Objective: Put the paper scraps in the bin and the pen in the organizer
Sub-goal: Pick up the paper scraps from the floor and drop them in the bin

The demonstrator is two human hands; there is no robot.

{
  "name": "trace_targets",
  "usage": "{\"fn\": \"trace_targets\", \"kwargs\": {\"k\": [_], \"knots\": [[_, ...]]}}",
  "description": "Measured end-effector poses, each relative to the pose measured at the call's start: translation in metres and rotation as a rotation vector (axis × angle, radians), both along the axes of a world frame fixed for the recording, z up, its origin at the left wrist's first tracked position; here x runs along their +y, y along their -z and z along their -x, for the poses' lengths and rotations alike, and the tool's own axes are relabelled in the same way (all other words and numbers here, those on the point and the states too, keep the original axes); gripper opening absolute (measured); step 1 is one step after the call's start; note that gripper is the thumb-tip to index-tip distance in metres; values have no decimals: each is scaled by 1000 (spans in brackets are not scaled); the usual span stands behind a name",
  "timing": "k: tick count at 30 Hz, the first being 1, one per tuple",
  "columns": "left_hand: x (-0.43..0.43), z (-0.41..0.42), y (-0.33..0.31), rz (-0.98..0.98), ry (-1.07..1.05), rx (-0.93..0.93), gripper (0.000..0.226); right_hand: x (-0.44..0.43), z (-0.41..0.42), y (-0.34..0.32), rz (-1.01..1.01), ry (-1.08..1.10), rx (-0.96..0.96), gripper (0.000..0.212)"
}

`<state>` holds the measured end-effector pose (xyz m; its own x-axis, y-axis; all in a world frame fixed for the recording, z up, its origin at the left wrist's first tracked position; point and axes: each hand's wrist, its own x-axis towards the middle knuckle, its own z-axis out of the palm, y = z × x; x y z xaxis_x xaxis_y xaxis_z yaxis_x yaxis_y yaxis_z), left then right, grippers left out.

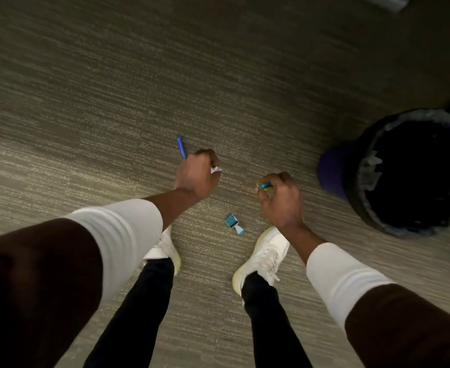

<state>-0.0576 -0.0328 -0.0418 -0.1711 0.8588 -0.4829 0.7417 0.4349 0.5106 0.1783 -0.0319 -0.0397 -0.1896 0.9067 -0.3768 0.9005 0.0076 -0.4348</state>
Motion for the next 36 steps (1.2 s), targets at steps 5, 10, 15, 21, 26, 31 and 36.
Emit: {"fn": "trace_targets", "kwargs": {"k": [5,10,15,21,26,31,36], "knots": [[12,-80,-43,29,18,-57,13,1,-59,-51,-15,125,-14,21],[33,-167,-76,24,89,-164,13,15,-119,-82,-99,200,-79,23],[63,-237,-93,-2,189,-154,12,23,-178,-92,-130,333,-190,37],[93,-303,-104,-33,258,-191,22,35,-228,-88,-117,439,-190,39],[95,-327,-99,-50,245,-225,44,39,-248,-84,-169,496,-124,41],[65,-303,-94,42,205,-170,4,15,-243,-82,-170,375,-103,33],[17,-246,-73,140,185,-108,13,-21,-201,-72,-107,189,-18,30]]}}
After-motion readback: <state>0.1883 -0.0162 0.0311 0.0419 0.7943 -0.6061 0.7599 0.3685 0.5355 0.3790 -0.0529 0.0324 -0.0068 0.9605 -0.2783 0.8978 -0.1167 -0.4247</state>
